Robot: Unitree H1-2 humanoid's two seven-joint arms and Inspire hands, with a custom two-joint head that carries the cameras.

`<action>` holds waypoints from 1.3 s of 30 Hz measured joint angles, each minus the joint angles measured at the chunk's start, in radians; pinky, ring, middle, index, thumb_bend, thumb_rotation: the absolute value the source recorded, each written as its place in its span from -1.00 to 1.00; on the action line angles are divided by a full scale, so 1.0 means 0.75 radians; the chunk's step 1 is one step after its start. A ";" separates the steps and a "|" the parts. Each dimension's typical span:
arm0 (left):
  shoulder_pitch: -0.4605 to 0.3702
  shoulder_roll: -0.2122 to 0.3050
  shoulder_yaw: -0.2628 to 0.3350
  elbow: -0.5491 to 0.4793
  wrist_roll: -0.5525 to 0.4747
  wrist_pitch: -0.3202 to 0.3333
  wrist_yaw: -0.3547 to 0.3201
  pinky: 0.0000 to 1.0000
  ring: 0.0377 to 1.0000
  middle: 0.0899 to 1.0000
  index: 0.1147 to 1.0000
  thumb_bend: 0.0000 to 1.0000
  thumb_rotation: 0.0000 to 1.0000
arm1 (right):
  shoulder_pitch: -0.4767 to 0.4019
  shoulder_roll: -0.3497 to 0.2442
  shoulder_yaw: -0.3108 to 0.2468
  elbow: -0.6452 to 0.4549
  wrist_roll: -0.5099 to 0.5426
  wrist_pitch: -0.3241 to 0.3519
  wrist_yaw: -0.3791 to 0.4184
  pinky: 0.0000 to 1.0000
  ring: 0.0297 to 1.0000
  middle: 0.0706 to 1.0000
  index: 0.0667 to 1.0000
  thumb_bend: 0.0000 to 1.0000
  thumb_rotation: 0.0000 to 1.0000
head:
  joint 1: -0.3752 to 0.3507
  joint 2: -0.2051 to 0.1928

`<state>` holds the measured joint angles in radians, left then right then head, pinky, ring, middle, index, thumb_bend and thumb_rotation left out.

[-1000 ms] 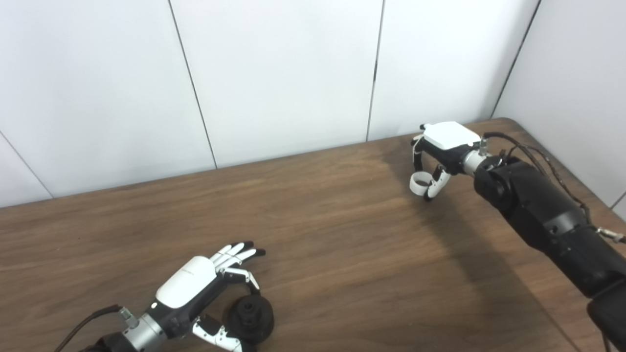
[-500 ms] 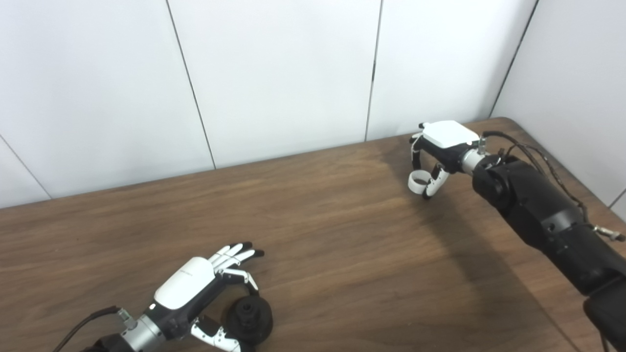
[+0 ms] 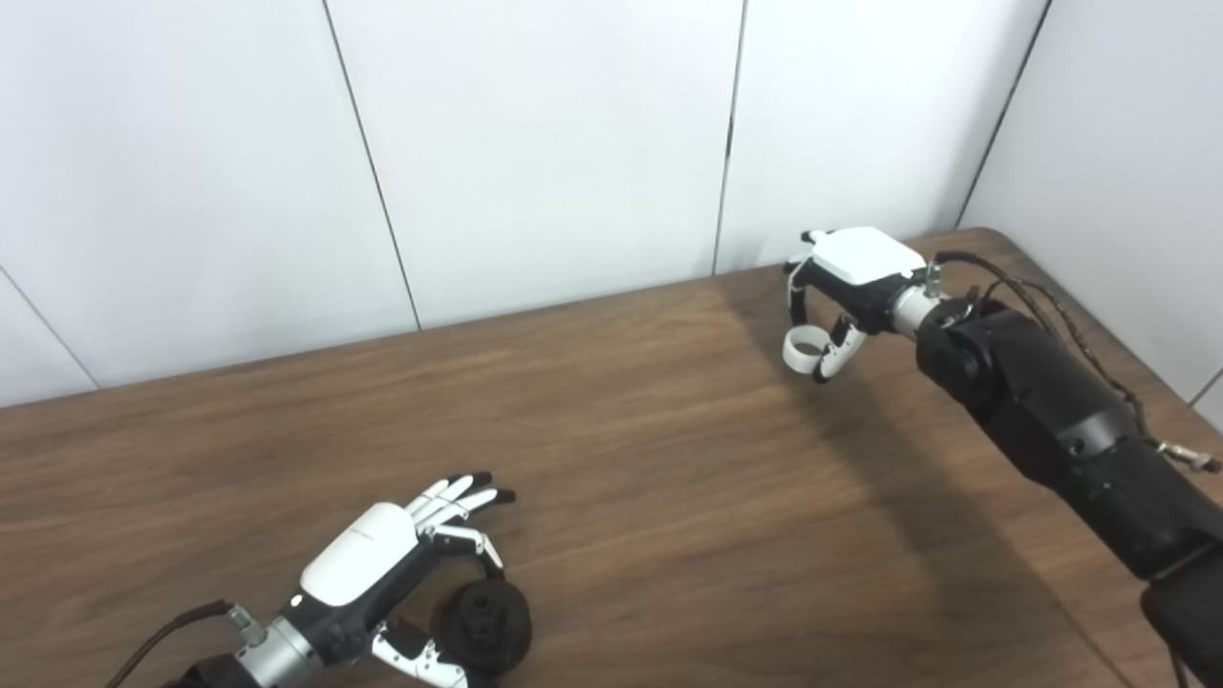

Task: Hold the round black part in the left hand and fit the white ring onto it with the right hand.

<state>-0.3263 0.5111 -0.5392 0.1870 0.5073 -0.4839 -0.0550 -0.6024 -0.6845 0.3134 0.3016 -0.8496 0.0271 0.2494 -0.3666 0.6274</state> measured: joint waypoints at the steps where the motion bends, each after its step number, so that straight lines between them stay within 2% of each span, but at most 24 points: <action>1: -0.001 -0.001 -0.003 0.007 0.000 -0.001 0.008 1.00 1.00 0.87 -0.17 0.05 -0.87 | 0.000 0.000 0.000 -0.014 0.000 0.000 0.009 1.00 1.00 0.72 -0.11 0.05 -0.71 | 0.000 0.000; 10: -0.018 -0.002 -0.030 0.043 -0.004 -0.001 0.043 1.00 1.00 0.86 -0.17 0.05 -0.87 | -0.011 0.008 0.008 -0.142 -0.006 -0.026 0.083 1.00 1.00 0.74 -0.11 0.05 -0.72 | 0.000 -0.006; 16: -0.041 -0.003 -0.065 0.084 -0.003 -0.002 0.107 1.00 1.00 0.85 -0.17 0.05 -0.87 | -0.030 0.012 0.009 -0.230 -0.001 -0.043 0.141 1.00 1.00 0.79 -0.11 0.05 -0.71 | 0.022 -0.010; 21: -0.042 -0.003 -0.064 0.086 -0.003 -0.002 0.111 1.00 1.00 0.85 -0.17 0.05 -0.88 | -0.030 0.032 -0.006 -0.336 0.084 -0.045 0.218 1.00 1.00 0.89 -0.10 0.05 -0.71 | 0.065 -0.004; 26: -0.042 -0.004 -0.064 0.085 0.003 -0.002 0.113 1.00 1.00 0.85 -0.17 0.05 -0.87 | -0.021 0.072 -0.007 -0.424 0.136 -0.051 0.266 1.00 1.00 0.88 -0.11 0.05 -0.71 | 0.100 -0.006; 31: -0.031 -0.024 -0.033 0.083 0.017 -0.002 0.099 1.00 1.00 0.84 -0.17 0.05 -0.87 | 0.010 0.098 -0.006 -0.520 0.176 -0.071 0.300 1.00 1.00 0.86 -0.11 0.05 -0.71 | 0.151 0.006; 39: -0.018 -0.066 0.019 0.075 0.054 -0.001 0.056 1.00 1.00 0.84 -0.17 0.05 -0.87 | 0.037 0.186 0.020 -0.686 0.256 -0.130 0.361 1.00 1.00 0.88 -0.11 0.05 -0.71 | 0.270 0.012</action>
<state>-0.3397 0.4619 -0.5246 0.2434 0.5476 -0.4848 -0.0127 -0.5748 -0.5448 0.3287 -0.2128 -0.6575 -0.0707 0.5205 -0.1642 0.6366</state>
